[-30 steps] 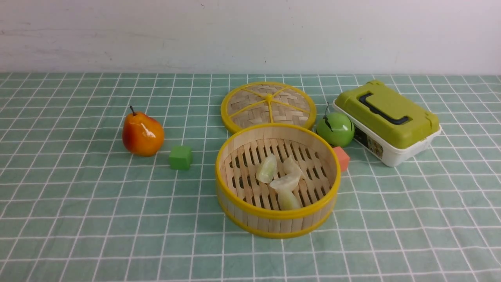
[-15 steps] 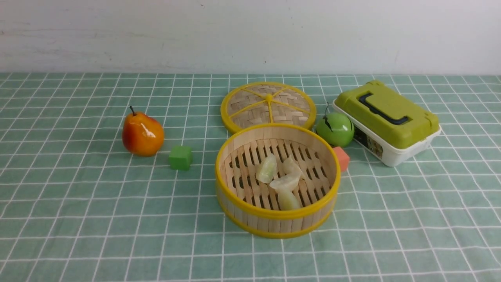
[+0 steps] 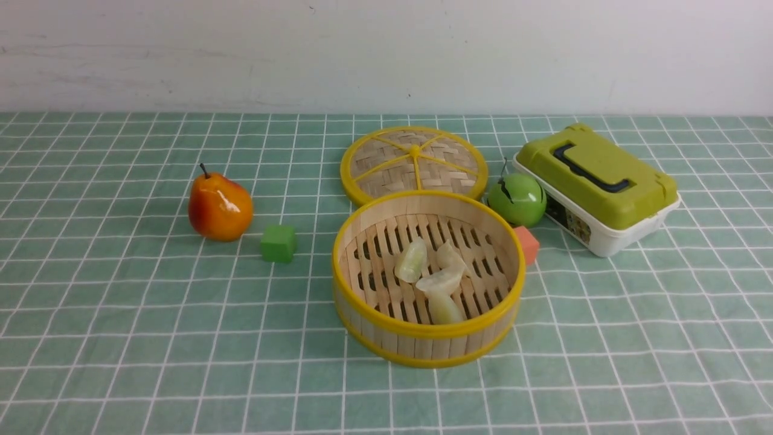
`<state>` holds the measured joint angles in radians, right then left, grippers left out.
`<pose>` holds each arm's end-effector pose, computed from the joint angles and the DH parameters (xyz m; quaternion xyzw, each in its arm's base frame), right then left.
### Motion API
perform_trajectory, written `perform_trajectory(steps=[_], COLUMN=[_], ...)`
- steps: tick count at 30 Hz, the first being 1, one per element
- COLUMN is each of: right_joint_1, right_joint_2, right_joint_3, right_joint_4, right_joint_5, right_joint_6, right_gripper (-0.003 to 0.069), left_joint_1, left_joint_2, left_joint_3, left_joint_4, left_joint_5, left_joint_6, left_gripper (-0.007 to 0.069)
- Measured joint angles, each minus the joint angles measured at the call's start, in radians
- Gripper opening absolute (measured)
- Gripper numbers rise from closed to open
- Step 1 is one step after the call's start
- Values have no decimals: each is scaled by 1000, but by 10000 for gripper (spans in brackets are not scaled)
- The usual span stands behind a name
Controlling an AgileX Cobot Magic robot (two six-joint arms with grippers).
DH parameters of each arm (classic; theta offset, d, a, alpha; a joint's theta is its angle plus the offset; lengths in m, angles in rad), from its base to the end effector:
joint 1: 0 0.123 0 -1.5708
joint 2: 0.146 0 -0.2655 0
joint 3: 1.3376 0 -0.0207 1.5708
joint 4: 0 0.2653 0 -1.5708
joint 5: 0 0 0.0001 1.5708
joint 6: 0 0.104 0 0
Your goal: Put the dumplings into the steamer on the table with the blue tablecloth.
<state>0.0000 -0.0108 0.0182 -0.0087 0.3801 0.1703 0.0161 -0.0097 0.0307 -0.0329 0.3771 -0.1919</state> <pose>0.0990 -0.0003 0.1697 0.0662 0.8022 0.0468 0.5915 0.0993 0.0003 0.1654 -0.0926 0.8027 -0.0656 0.5855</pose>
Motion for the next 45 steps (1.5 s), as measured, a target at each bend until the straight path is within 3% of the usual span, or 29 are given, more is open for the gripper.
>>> perform_trajectory(steps=[45], right_joint_1=[0], right_joint_2=[0], right_joint_3=[0], right_joint_4=[-2], right_joint_5=[0], right_joint_6=[0], right_gripper=[149], left_joint_1=[0], left_joint_2=[0], left_joint_3=[0], left_joint_4=[0], left_joint_5=[0], left_joint_6=[1], left_gripper=[-11])
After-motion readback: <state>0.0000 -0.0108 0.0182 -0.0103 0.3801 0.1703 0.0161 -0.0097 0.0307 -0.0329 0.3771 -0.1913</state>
